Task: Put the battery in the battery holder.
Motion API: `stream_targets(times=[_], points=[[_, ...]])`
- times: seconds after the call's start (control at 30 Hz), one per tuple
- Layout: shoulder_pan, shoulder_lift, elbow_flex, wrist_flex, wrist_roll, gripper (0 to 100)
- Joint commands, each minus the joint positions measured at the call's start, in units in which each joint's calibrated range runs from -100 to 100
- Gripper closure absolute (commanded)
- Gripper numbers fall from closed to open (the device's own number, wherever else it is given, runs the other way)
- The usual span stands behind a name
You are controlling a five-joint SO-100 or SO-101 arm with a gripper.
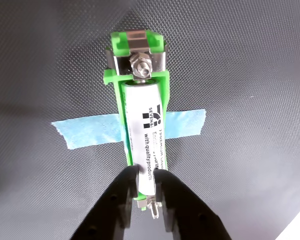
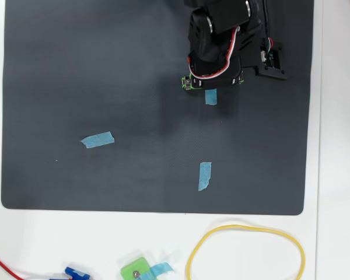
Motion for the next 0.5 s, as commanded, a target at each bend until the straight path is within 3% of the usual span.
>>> stream_targets(times=[0.0,0.33,0.47], points=[[1.37,-0.21,-1.85,0.23,3.12,100],[1.27,7.46,-2.82,0.23,3.33,100],[1.16,-5.07,4.05,0.23,6.2,100]])
